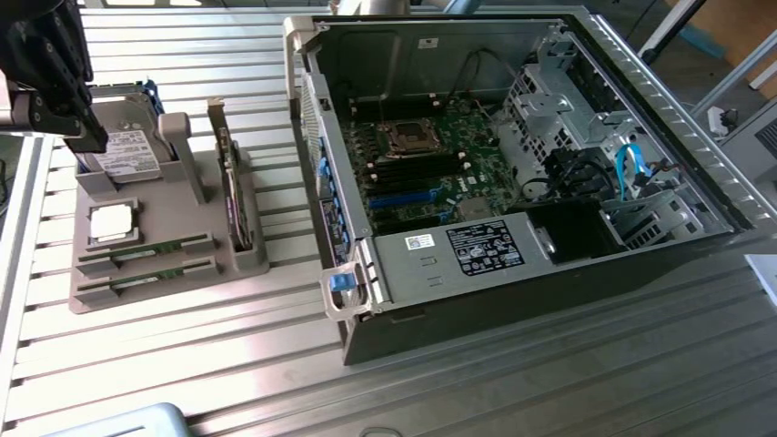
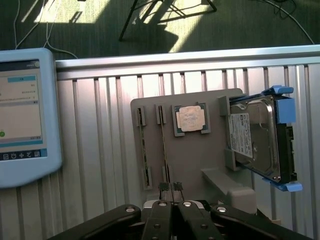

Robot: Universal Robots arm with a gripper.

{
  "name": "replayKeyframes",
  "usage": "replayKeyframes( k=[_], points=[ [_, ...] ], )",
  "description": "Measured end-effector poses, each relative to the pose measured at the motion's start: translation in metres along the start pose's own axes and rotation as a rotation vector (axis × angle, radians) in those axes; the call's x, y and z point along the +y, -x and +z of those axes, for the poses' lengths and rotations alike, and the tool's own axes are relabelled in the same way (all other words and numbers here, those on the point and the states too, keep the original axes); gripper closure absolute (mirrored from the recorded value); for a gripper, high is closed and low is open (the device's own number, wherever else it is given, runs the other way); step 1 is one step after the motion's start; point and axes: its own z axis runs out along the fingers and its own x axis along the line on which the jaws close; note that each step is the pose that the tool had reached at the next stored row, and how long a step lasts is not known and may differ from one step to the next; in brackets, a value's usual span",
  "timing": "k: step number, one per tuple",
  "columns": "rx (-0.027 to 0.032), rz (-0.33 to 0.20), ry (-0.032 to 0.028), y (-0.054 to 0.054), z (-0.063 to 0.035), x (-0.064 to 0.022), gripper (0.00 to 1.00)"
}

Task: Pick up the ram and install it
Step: 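Pick up the ram and move it above insertion slot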

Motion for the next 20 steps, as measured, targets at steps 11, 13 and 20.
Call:
replayKeyframes(
  k=[11, 13, 20],
  points=[
    [0.0001, 0.000, 0.0001, -0.004, 0.0031, -0.0006, 0.89],
    [0.0000, 0.000, 0.0001, -0.005, 0.0041, -0.0009, 0.89],
    [0.0000, 0.000, 0.0006, -0.011, 0.0101, -0.0023, 0.89]
  ],
)
